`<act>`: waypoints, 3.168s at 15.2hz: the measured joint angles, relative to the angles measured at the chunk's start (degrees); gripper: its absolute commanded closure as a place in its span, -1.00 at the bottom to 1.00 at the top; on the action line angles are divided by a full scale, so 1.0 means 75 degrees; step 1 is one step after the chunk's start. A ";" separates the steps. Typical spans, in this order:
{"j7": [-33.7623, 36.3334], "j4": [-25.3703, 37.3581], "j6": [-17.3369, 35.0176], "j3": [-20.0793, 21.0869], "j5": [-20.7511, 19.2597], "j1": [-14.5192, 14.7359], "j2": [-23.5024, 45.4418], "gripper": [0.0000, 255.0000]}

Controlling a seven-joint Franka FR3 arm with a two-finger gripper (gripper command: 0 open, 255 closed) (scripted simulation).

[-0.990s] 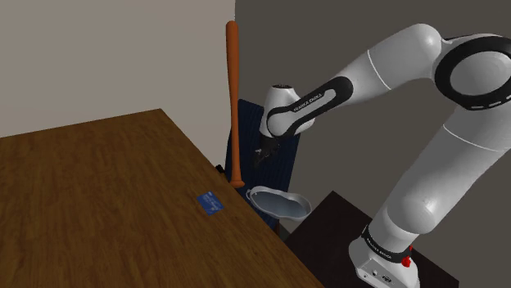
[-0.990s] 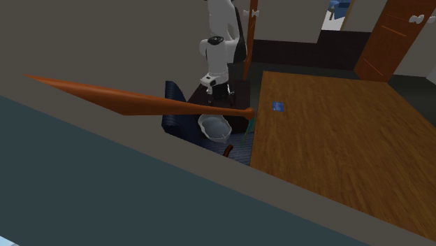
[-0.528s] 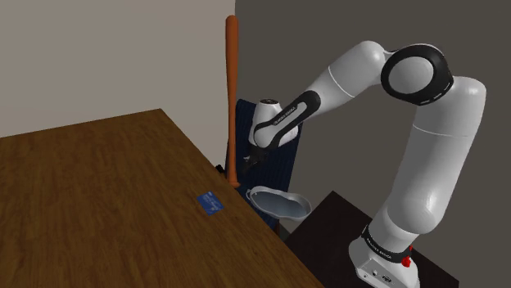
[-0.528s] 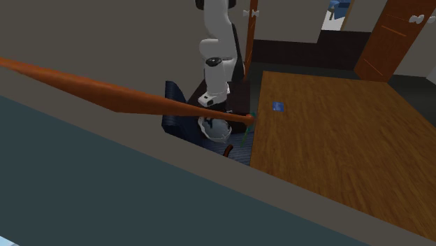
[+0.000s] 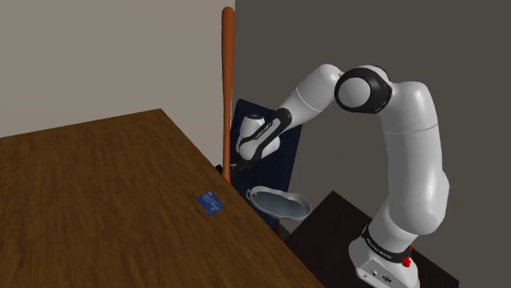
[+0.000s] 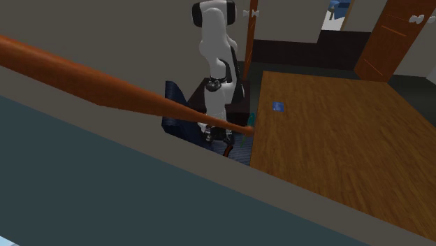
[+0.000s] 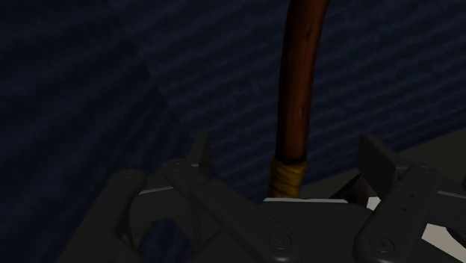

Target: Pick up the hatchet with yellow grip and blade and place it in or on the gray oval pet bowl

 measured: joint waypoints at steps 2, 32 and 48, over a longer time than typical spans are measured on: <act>0.0146 0.0616 0.0127 -0.0063 -0.0034 0.0157 0.0655 -1.00; 0.0241 0.1475 0.0360 -0.0126 -0.0075 0.0325 0.1636 1.00; 0.0308 0.1027 -0.0643 -0.0056 -0.0020 0.0253 0.0192 1.00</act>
